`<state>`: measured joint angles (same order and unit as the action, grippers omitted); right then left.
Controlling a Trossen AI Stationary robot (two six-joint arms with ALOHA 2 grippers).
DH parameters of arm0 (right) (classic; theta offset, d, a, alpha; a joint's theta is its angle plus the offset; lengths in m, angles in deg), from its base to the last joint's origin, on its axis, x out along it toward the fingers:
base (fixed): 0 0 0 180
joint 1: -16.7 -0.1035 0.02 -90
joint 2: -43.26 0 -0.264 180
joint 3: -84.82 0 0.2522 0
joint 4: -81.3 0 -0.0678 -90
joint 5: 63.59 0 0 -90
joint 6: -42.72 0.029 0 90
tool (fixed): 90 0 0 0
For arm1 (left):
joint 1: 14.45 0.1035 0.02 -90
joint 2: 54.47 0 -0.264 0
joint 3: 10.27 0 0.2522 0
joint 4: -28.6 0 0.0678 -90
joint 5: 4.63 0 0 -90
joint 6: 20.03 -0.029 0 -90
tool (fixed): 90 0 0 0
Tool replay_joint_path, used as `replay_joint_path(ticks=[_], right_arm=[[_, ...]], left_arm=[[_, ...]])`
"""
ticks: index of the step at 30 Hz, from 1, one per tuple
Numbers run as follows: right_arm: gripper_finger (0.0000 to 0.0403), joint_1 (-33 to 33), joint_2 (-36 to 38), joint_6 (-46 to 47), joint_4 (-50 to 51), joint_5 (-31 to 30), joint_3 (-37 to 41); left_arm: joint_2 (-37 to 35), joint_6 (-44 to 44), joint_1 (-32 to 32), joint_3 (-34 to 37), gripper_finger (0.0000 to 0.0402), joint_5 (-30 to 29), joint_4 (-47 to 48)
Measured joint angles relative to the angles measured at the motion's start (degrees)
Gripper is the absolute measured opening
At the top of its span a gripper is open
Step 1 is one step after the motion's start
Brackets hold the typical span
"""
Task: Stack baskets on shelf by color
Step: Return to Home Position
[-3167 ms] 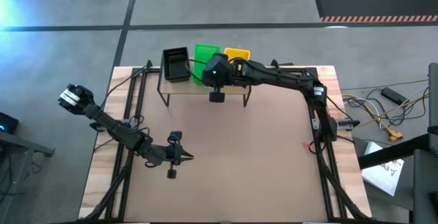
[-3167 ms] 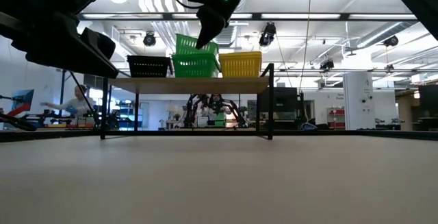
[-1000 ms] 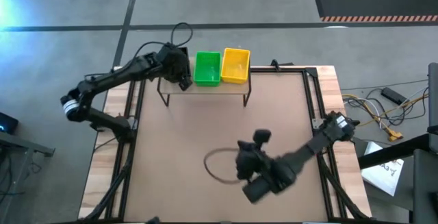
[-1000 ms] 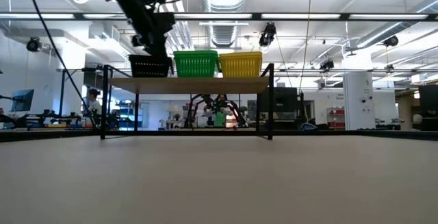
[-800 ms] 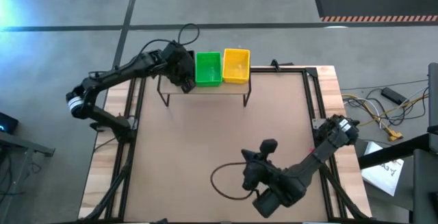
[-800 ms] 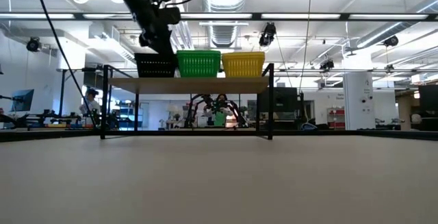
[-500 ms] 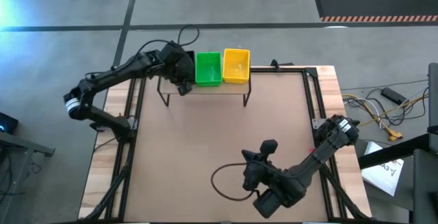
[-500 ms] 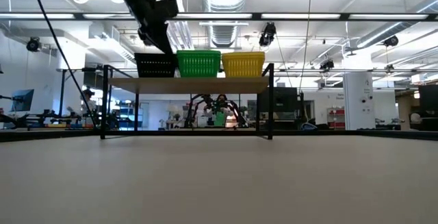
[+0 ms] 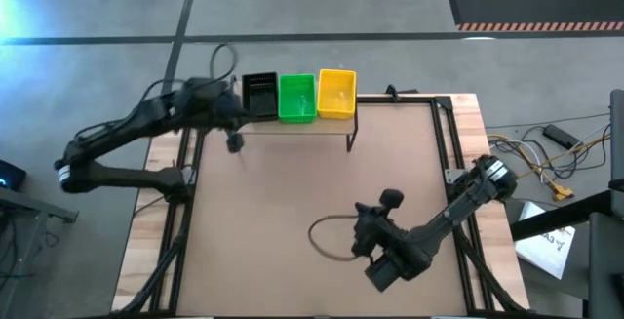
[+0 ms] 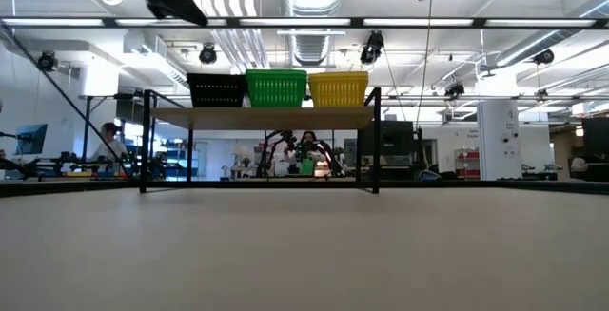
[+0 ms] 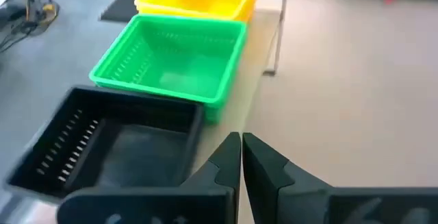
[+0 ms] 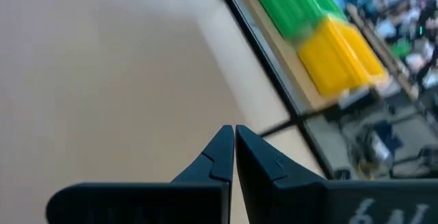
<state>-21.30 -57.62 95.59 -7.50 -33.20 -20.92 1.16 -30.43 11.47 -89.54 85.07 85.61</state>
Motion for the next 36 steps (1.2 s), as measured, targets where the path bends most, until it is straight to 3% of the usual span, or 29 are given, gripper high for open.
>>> replay_joint_path(ticks=[5,10,16,20,26,36], right_arm=[[0.0009,1.4,10.4,4.1,-6.9,2.6,14.2],[0.0009,4.5,26.0,-6.5,-31.0,10.2,33.0],[0.0008,15.1,40.8,-27.0,-71.2,30.8,56.1],[0.0008,25.6,48.0,-34.1,-87.4,44.0,66.4],[0.0008,37.1,60.0,-34.8,-94.2,58.2,75.6],[0.0008,35.9,74.9,-34.2,-94.5,58.6,84.9]], left_arm=[[-11.4,4.1,-2.9,11.3,0.0,-0.1,-6.7],[-19.4,7.1,-3.7,21.8,0.0,0.0,-11.1],[-24.2,8.9,-3.8,30.1,0.0,0.0,-14.4],[-25.8,10.1,-3.8,33.5,0.0,0.4,-17.3],[-27.2,10.1,-3.8,37.1,0.0,6.1,-22.2],[-34.0,11.7,-3.9,44.0,0.0,8.1,-29.7]])
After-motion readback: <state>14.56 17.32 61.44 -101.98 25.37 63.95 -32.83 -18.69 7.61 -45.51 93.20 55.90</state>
